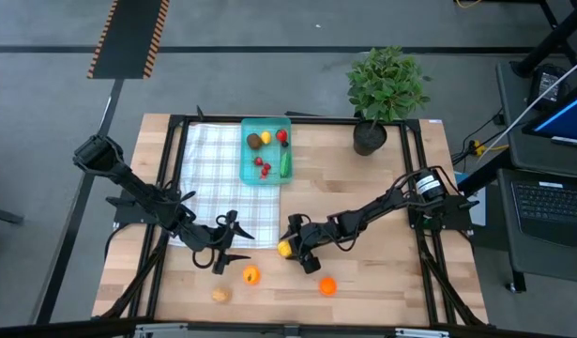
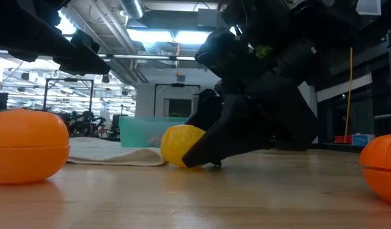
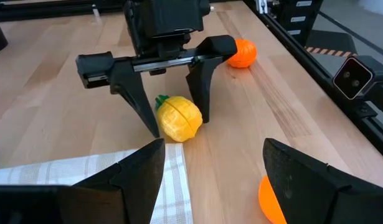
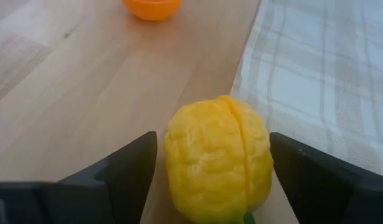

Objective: Pick and placing Produce into tupperware
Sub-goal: Put the yellow pineapple into the blue bin

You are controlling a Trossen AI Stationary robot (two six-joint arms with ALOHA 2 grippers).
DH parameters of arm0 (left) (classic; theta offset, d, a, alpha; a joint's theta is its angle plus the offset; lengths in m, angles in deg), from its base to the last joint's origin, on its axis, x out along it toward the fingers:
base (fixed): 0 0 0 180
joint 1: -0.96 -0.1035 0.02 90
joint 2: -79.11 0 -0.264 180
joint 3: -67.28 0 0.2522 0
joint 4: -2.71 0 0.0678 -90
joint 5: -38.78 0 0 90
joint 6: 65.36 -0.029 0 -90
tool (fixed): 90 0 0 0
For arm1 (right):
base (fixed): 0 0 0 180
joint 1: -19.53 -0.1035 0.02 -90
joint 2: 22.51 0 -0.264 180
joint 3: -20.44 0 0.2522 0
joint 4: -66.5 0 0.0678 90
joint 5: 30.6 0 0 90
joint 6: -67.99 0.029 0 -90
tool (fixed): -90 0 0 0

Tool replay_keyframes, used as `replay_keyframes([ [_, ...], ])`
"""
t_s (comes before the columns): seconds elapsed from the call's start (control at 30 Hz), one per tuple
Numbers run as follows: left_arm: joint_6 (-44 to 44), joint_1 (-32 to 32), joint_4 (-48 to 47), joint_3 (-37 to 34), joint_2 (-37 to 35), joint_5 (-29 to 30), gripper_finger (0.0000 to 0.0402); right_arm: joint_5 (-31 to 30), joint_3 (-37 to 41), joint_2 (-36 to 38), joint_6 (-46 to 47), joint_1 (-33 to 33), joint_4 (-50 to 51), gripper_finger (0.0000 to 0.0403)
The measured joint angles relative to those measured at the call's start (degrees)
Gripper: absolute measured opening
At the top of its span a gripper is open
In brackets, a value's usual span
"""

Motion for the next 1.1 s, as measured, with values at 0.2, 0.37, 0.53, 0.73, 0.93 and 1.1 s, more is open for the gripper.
replay_keyframes([
  [0.2,0.0,0.0,-0.03,0.0,0.01,0.0,0.0261,0.0,0.0,0.0,-0.11,0.04,0.0,0.0258],
  [0.37,0.0,0.0,-0.13,0.0,0.01,0.0,0.0261,0.0,0.0,0.06,-0.11,0.04,-0.09,0.0225],
  [0.53,-0.02,0.0,-0.13,0.0,0.01,0.0,0.0261,-0.1,0.0,0.11,0.39,0.04,-0.36,0.0212],
  [0.73,0.0,0.0,-0.13,0.0,-0.01,0.0,0.0261,-1.98,0.0,0.11,4.36,0.04,-1.17,0.0217],
  [0.93,-0.02,0.0,-0.13,0.0,-0.01,0.0,0.0261,-1.99,0.0,0.19,5.04,0.0,-2.44,0.0211],
  [1.1,-0.04,0.0,-0.13,0.0,0.01,0.04,0.0261,-1.99,-0.07,3.17,6.18,0.37,-1.29,0.021],
])
